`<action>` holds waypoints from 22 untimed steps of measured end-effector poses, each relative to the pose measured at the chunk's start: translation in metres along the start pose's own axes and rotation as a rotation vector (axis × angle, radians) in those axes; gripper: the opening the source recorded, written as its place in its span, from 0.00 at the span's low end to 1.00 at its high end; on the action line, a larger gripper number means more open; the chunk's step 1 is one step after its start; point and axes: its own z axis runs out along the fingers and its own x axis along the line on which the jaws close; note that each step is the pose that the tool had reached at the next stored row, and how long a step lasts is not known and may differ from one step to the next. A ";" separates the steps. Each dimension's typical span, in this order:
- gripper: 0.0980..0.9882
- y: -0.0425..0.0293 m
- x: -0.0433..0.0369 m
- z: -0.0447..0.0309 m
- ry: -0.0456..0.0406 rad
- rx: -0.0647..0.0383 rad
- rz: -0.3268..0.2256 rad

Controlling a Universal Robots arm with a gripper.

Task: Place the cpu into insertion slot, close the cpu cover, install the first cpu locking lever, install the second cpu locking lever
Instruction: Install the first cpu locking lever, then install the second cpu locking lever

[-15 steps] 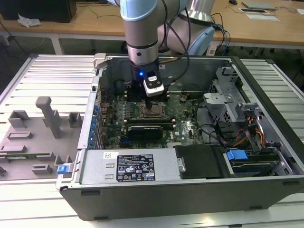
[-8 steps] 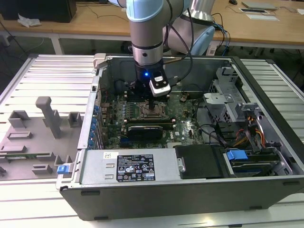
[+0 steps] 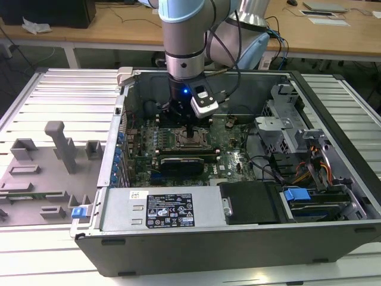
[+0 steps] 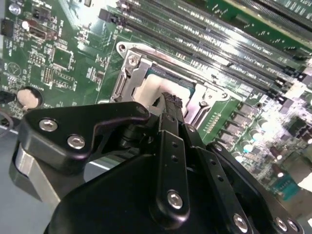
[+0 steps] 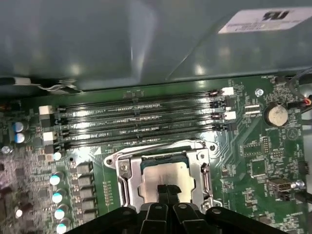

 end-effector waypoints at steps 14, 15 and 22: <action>0.01 -0.0004 -0.0031 -0.0273 -0.0002 0.000 -0.006; 0.01 -0.0004 -0.0031 -0.0274 -0.0003 0.000 -0.006; 0.01 -0.0005 -0.0032 -0.0282 -0.0003 0.000 -0.006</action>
